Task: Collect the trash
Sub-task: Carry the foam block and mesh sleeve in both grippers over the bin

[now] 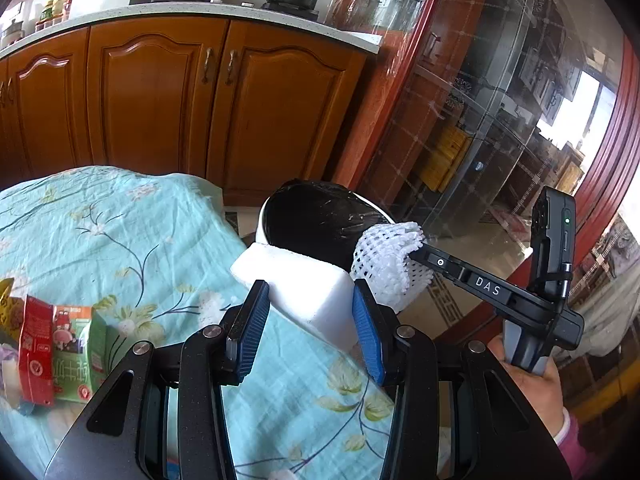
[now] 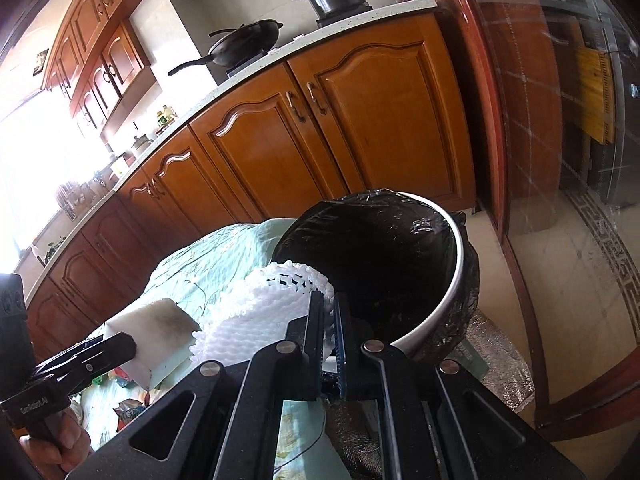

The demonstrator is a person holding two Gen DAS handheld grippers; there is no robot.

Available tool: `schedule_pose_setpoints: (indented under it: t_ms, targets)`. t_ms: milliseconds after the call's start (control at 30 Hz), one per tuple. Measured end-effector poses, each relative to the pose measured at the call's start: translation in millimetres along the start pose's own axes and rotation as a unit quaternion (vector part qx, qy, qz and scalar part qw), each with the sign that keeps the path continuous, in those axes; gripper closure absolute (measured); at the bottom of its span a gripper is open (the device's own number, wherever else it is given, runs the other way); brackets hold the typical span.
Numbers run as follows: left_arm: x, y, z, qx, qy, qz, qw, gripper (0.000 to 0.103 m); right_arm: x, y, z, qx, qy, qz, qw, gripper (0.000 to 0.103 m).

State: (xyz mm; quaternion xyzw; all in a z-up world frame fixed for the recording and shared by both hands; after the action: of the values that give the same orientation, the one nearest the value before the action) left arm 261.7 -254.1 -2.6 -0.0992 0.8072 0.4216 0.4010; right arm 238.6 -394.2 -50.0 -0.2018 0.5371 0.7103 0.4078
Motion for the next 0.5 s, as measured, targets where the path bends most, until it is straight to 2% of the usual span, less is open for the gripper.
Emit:
schedule_pose_setpoints:
  t_ms: [200,500]
  targets:
    - [-22,-27,-12,0.019,-0.005,0.009,0.9998,0.062,-14,-8,-19,0.026,0.003,-0.003,1.0,0.098]
    - [-49,-79,-28,0.017,-0.017,0.03,0.9993,0.062,-42,-30,-47,0.065,0.016,0.0,0.998,0.098]
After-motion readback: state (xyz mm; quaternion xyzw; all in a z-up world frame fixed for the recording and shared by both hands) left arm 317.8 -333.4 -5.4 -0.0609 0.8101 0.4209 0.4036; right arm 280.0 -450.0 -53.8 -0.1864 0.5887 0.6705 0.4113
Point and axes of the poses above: each gripper's, at about its wrist camera, not at the fingertips, and y roughly against the way its jaws point, z to its left, x to its underside, the point moved 8 cm from there along -y, roughly the way its jaws point, and after that the axes turned 3 degrees about x, right-handed, at the moved point
